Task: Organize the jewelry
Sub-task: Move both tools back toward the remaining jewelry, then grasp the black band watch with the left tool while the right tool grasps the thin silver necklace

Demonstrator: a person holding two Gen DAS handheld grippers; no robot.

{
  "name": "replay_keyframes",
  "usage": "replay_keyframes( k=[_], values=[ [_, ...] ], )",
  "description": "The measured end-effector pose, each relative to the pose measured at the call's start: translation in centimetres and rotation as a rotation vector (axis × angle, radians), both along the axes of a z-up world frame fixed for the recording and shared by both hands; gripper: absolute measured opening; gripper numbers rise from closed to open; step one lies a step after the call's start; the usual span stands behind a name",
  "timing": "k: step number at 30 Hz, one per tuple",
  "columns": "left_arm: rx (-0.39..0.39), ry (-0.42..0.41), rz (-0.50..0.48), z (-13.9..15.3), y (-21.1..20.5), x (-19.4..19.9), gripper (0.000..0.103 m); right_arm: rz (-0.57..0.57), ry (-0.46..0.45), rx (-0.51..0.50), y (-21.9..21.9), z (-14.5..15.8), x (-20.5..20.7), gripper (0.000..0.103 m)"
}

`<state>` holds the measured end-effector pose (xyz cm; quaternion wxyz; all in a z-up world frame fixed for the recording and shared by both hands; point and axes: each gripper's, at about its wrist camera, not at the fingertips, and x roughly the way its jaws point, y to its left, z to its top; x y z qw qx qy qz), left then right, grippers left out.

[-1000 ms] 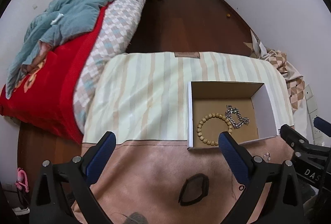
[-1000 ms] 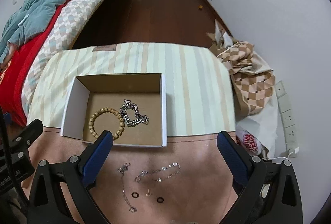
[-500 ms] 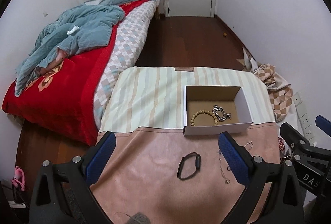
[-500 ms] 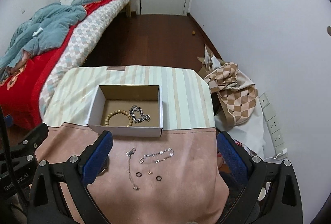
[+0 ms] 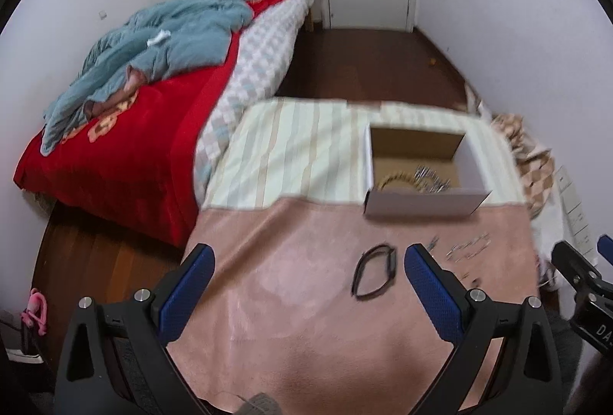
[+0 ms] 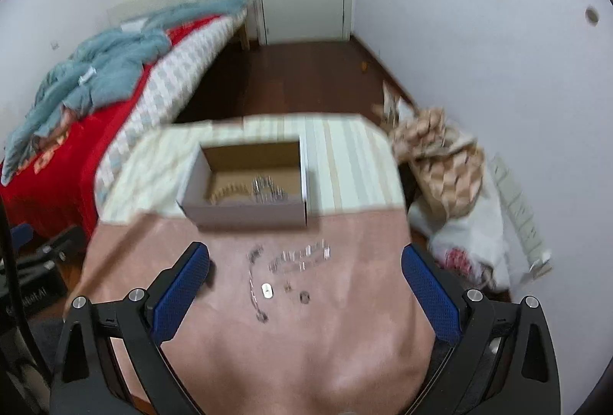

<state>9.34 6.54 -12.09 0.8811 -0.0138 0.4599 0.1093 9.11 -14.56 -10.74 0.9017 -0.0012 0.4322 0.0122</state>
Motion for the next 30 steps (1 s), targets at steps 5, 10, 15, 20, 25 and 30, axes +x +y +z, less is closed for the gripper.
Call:
replay_keyframes(
  k=[5,10,15,20,25,30],
  values=[
    [-0.008,0.137,0.021,-6.2,0.7,1.5,0.101,-0.006,0.160,0.073,-1.4,-7.1,1.2,0.093],
    [-0.006,0.228,0.032,-10.0,1.1,2.3,0.101,0.050,0.264,0.093,-0.1,-13.5,1.6,0.057],
    [-0.001,0.274,0.035,-12.3,1.6,2.4,0.101,0.110,0.269,0.101,2.1,-16.7,1.7,0.047],
    [-0.011,0.284,0.031,-13.0,1.7,2.8,0.101,0.155,0.251,0.027,4.1,-18.1,1.1,0.027],
    [-0.083,0.295,0.002,-13.3,1.0,3.8,0.101,0.150,0.237,0.018,4.1,-18.2,0.3,0.012],
    [-0.224,0.303,-0.017,-14.2,0.7,5.2,0.099,0.075,0.227,0.091,1.0,-16.7,0.2,0.012]
  ],
)
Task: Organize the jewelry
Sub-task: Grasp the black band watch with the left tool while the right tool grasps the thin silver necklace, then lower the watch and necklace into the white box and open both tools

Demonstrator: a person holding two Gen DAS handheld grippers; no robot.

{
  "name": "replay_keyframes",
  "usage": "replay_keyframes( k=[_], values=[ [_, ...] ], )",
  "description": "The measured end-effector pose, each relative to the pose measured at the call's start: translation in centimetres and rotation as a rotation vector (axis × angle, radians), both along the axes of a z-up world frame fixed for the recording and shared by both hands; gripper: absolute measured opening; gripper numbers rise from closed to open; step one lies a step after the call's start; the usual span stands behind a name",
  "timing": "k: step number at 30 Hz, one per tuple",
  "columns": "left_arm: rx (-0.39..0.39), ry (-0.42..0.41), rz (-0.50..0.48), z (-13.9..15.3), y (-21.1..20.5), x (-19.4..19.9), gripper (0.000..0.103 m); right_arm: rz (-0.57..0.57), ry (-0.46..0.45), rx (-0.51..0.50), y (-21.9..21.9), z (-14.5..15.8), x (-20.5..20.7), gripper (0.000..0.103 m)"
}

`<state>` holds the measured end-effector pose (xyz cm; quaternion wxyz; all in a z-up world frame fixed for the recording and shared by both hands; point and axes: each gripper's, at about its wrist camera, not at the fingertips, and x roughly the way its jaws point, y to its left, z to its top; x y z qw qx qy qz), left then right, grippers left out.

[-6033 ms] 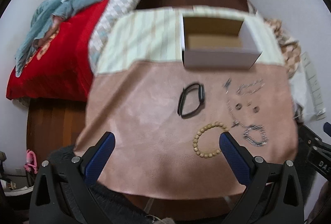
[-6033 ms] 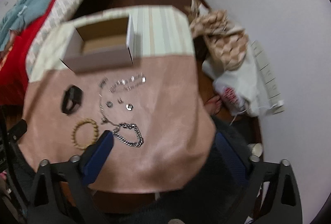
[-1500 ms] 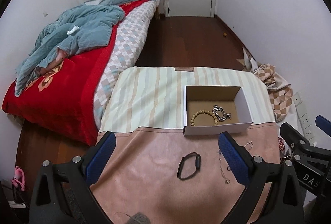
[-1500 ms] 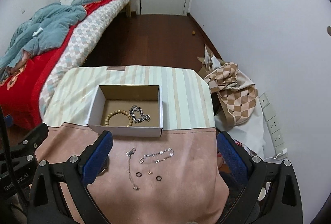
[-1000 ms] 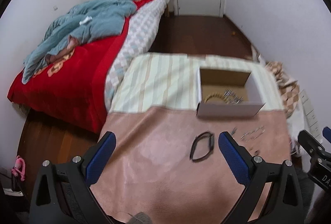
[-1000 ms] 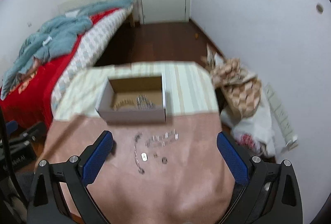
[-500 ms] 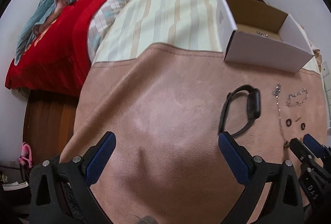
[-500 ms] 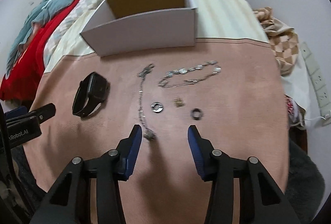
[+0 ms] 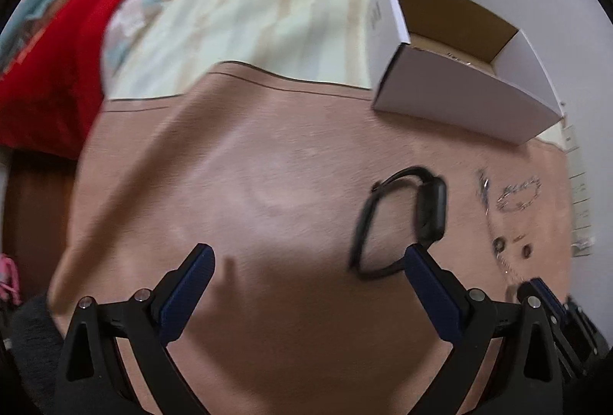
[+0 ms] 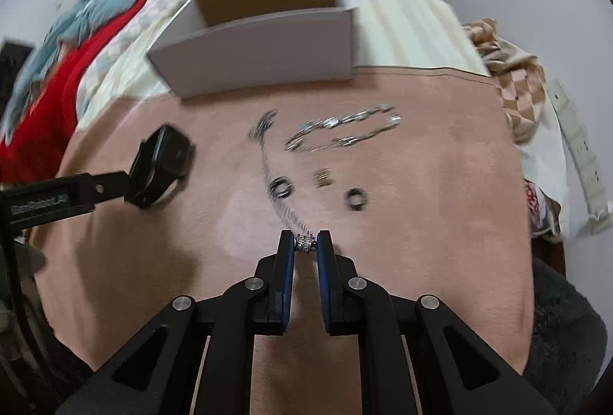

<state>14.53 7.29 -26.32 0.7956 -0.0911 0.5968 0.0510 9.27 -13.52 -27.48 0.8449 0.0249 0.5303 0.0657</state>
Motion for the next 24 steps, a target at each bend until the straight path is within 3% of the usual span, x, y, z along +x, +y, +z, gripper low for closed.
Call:
replay_keyframes(
  k=[1,3,4,5,6,7,8,15,24],
  values=[
    [-0.008,0.008,-0.004,-0.4,-0.2,0.3,0.096,-0.008,-0.003,0.006,-0.4,0.4,0.1,0.012],
    [-0.019,0.025,-0.023,-1.1,-0.5,0.9,0.069,-0.024,-0.013,0.017,-1.1,1.4,0.1,0.012],
    [0.004,0.021,-0.034,-1.2,-0.8,1.1,0.069,-0.026,-0.016,0.020,-1.5,1.7,0.2,0.012],
    [0.020,0.003,-0.061,-1.1,-1.3,1.2,0.057,-0.029,-0.019,0.026,-1.7,2.2,0.2,0.012],
    [0.039,-0.005,-0.078,-1.0,-1.7,1.3,0.037,-0.031,-0.018,0.032,-1.8,2.5,0.3,0.012],
    [0.051,-0.014,-0.096,-0.8,-2.1,1.4,0.026,-0.031,-0.018,0.037,-2.0,2.8,0.4,0.012],
    [0.035,-0.016,-0.112,-0.7,-2.4,1.5,0.006,-0.033,-0.017,0.044,-2.1,3.0,0.5,0.012],
    [0.002,-0.064,-0.132,1.4,-2.8,1.1,0.004,-0.035,-0.017,0.116,-2.0,5.0,1.5,0.012],
    [-0.028,-0.173,-0.160,7.7,-2.0,1.8,0.004,0.004,-0.110,0.183,-2.0,11.5,4.1,0.012]
  ],
)
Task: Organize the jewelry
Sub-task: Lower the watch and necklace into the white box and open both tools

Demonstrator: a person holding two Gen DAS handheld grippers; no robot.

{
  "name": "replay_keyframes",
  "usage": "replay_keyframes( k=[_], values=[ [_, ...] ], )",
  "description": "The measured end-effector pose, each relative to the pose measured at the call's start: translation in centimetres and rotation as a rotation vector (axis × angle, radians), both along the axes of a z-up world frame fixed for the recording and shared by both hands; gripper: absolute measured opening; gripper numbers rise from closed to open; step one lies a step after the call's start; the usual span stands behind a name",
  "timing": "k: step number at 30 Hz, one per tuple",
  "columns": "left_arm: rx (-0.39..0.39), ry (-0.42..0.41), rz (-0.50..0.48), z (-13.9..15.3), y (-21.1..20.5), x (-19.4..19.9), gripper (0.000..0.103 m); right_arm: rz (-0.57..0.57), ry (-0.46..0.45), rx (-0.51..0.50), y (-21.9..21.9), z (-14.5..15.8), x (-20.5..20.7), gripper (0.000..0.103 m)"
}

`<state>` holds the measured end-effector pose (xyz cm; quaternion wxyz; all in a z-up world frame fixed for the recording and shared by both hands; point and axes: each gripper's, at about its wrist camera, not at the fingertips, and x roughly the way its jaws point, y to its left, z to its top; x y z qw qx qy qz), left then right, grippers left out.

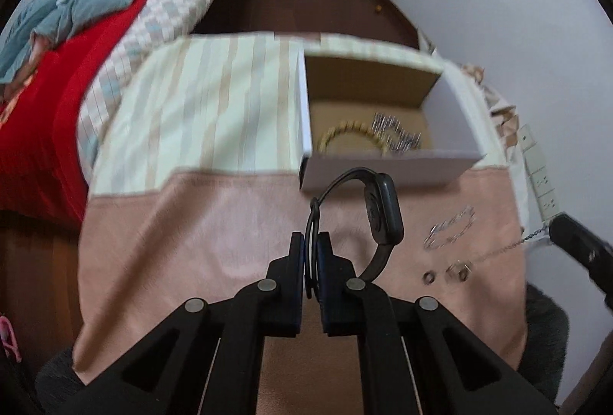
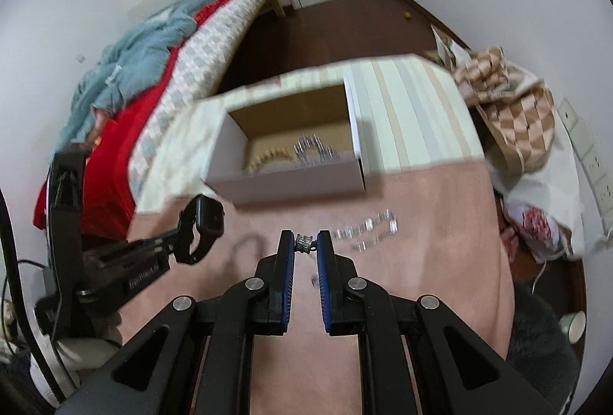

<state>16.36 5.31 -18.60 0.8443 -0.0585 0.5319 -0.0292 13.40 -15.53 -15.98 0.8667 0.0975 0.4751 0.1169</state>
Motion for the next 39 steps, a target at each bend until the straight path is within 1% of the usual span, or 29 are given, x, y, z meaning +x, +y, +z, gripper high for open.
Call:
replay_keyframes(
  k=[5,9,12,15,18,22,24,26,27,30,32,34,35,36,37,38,39],
  values=[
    [-0.005,-0.053,-0.009,3.7,0.0,2.0,0.004,0.019,-0.073,0.010,-0.1,4.7,2.7,0.012],
    [-0.008,-0.069,-0.018,4.8,0.6,4.5,0.004,0.033,-0.127,-0.001,0.3,8.0,5.4,0.012],
    [-0.005,-0.060,-0.019,4.8,0.7,6.3,0.004,0.052,-0.131,-0.015,0.9,8.9,7.9,0.012],
    [-0.005,-0.021,-0.029,3.7,0.7,8.5,0.004,0.070,-0.104,-0.047,2.0,8.3,10.9,0.012],
    [-0.001,0.033,-0.043,2.1,0.5,10.6,0.004,0.076,-0.049,-0.088,2.9,6.1,14.0,0.012],
    [0.002,0.100,-0.060,-0.3,0.2,12.8,0.004,0.071,0.019,-0.123,3.2,2.8,16.7,0.012],
    [-0.007,0.136,-0.069,-1.4,0.0,13.7,0.004,0.071,0.033,-0.138,3.2,1.5,17.3,0.012],
    [-0.011,0.154,-0.075,-2.1,-0.1,14.3,0.006,0.074,0.047,-0.150,3.1,0.5,17.9,0.012],
    [-0.002,0.163,-0.076,-2.4,-0.3,14.7,0.009,0.074,0.046,-0.159,3.1,0.2,18.0,0.012],
    [-0.004,0.168,-0.074,-2.5,-0.8,15.4,0.014,0.082,0.047,-0.180,3.1,-0.5,18.4,0.012],
    [0.002,0.165,-0.066,-2.3,-1.0,15.8,0.014,0.095,0.057,-0.191,3.3,-0.9,18.8,0.013],
    [0.013,0.143,-0.062,-1.7,-1.1,16.0,0.024,0.103,0.076,-0.210,3.4,-1.3,19.0,0.013],
    [0.002,0.126,-0.062,-1.2,-1.2,16.0,0.037,0.104,0.082,-0.206,3.3,-1.4,19.0,0.013],
    [0.001,0.114,-0.059,-0.9,-1.1,16.0,0.059,0.105,0.095,-0.206,3.2,-1.6,19.1,0.014],
    [0.012,0.097,-0.050,-0.5,-1.0,16.0,0.071,0.104,0.110,-0.211,3.1,-1.9,19.1,0.016],
    [0.022,0.080,-0.040,-0.1,-1.0,15.8,0.085,0.101,0.120,-0.208,3.0,-2.0,19.0,0.025],
    [0.021,0.061,-0.030,0.4,-0.8,15.7,0.085,0.098,0.124,-0.198,2.9,-2.1,18.8,0.040]
  ],
)
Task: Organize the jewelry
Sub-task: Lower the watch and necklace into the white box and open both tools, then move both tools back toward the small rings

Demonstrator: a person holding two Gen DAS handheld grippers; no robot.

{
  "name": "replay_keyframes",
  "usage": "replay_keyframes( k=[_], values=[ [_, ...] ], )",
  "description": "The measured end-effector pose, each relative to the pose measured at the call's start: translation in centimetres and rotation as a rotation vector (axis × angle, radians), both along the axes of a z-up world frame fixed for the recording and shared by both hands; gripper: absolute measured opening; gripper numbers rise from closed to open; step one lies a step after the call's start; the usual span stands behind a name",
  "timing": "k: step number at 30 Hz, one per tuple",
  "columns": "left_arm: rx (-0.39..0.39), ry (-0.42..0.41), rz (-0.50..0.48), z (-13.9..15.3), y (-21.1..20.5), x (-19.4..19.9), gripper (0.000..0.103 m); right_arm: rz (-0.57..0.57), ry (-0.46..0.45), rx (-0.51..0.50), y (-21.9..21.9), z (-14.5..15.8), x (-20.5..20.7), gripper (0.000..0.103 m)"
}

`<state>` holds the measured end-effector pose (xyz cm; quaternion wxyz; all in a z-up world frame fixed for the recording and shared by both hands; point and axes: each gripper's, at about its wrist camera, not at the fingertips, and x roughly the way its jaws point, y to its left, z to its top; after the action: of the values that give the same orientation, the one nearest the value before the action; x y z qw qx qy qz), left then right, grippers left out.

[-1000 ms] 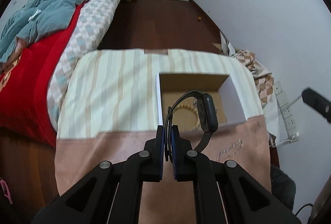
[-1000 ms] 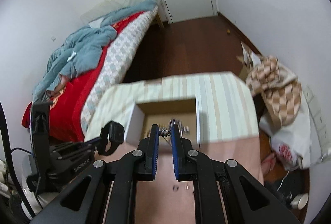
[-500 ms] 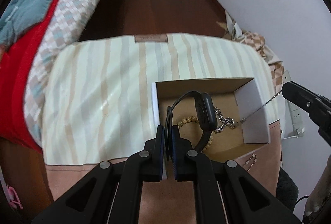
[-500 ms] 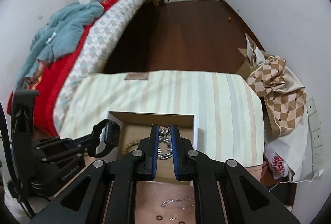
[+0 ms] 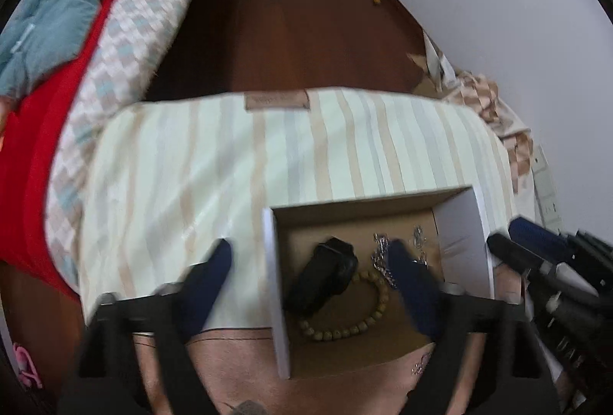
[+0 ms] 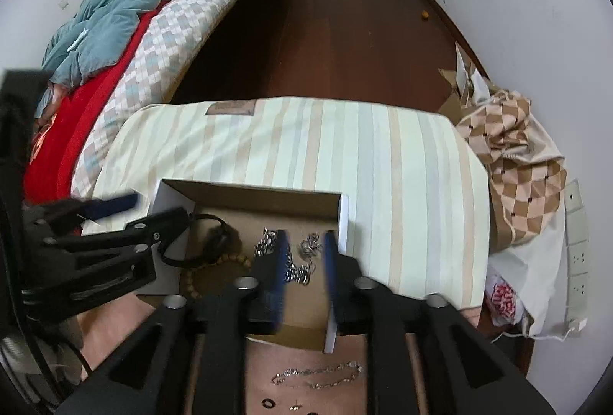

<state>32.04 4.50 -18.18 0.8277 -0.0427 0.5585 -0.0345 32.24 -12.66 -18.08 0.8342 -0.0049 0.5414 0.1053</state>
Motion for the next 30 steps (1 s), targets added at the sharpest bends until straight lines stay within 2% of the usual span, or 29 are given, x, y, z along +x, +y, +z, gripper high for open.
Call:
replay_keyframes(
  k=[2,4,6,7,8,9,11,14,16,21,25,30],
  values=[
    [0.001,-0.013,0.012,0.6,0.3,-0.3,0.085,-0.010,0.002,0.012,-0.3,0.0,-0.4,0.057],
    [0.017,-0.025,0.019,1.1,0.5,-0.7,0.087,-0.016,0.000,0.018,-0.5,0.0,-0.8,0.060],
    [0.051,-0.049,0.026,1.5,0.7,-1.4,0.099,-0.025,0.001,0.026,-0.6,0.1,-1.1,0.060],
    [0.066,-0.063,0.029,1.7,0.8,-1.8,0.100,-0.031,0.003,0.027,-0.7,0.1,-1.4,0.061],
    [0.081,-0.075,0.037,1.8,0.9,-2.2,0.101,-0.034,0.001,0.020,-0.7,0.0,-1.6,0.068],
    [0.096,-0.088,0.046,1.9,1.1,-2.7,0.101,-0.038,-0.003,0.009,-0.6,0.0,-1.9,0.081],
    [0.113,-0.102,0.059,1.9,1.4,-3.6,0.101,-0.041,-0.007,-0.017,-0.5,-0.2,-2.5,0.093],
    [0.137,-0.107,0.071,1.5,1.6,-4.5,0.101,-0.047,0.001,-0.056,-0.1,-0.9,-3.3,0.095],
    [0.162,-0.100,0.086,1.2,1.8,-5.1,0.101,-0.049,0.008,-0.069,0.1,-1.4,-3.8,0.101],
    [0.194,-0.099,0.107,0.8,2.0,-6.7,0.101,-0.068,-0.001,-0.088,0.4,-1.6,-4.9,0.101],
    [0.220,-0.139,0.135,1.7,2.1,-7.9,0.101,-0.067,-0.014,-0.105,0.6,-1.1,-5.5,0.101],
    [0.213,-0.163,0.148,3.0,2.1,-8.8,0.101,-0.071,-0.044,-0.117,0.5,0.3,-6.4,0.101]
  ],
)
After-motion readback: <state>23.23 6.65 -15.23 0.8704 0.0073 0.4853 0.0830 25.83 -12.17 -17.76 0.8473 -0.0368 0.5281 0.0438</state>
